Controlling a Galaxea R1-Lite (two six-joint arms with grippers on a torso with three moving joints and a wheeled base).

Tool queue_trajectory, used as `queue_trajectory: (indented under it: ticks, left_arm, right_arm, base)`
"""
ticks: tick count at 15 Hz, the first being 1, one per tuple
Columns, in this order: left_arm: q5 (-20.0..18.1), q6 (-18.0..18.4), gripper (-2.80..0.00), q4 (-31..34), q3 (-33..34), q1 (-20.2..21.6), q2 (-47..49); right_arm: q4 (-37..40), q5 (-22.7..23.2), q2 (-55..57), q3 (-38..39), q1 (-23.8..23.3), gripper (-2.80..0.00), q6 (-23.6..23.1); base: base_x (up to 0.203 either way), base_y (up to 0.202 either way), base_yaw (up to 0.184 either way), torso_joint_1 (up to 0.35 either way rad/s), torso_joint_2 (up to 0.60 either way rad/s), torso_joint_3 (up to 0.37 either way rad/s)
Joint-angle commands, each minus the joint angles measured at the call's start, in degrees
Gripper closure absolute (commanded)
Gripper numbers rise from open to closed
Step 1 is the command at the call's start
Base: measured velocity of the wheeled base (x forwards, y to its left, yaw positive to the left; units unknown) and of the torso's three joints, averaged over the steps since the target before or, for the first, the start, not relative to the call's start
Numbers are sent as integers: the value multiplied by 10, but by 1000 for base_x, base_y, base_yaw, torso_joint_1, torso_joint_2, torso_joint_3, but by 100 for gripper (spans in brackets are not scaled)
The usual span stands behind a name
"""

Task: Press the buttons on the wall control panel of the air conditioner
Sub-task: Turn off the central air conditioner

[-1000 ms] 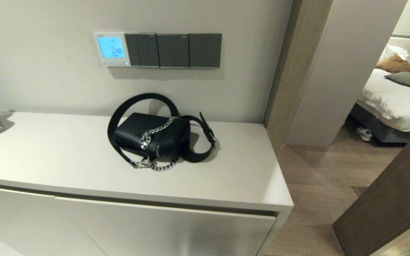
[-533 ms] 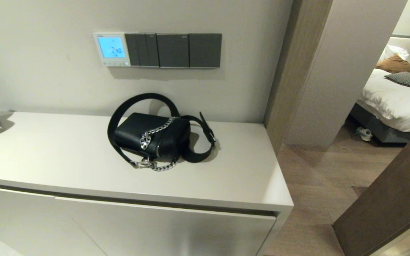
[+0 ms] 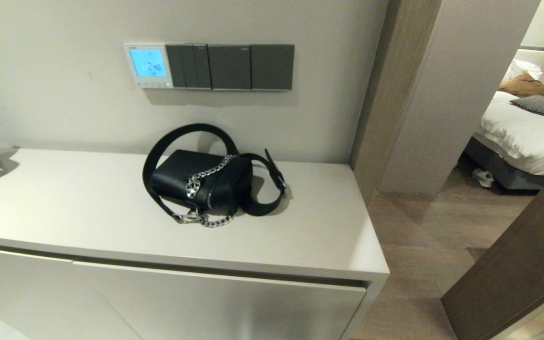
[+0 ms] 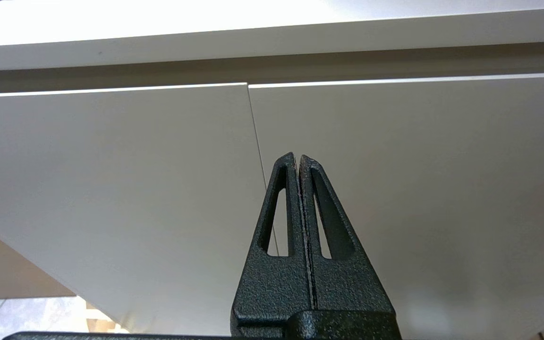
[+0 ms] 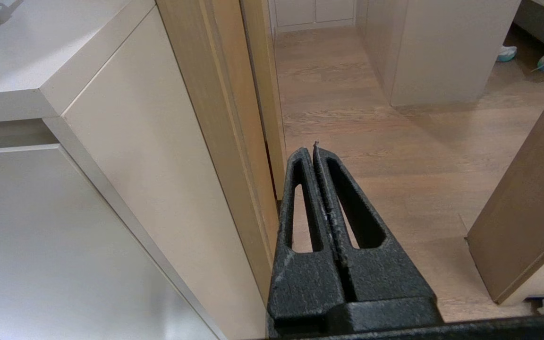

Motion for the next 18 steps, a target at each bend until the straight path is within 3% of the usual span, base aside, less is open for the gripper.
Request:
queue_trajectory:
  ticks: [1,18]
  left_arm:
    - [0,2,0,1,0,0,1]
    - [-3,4,0,-5,0,0,-1]
  right_arm:
    - [0,0,1,1,0,0,0]
    - [0,0,1,1,0,0,0]
  base:
    - [0,0,0,0,0,0]
    - [0,0,0,0,0,0]
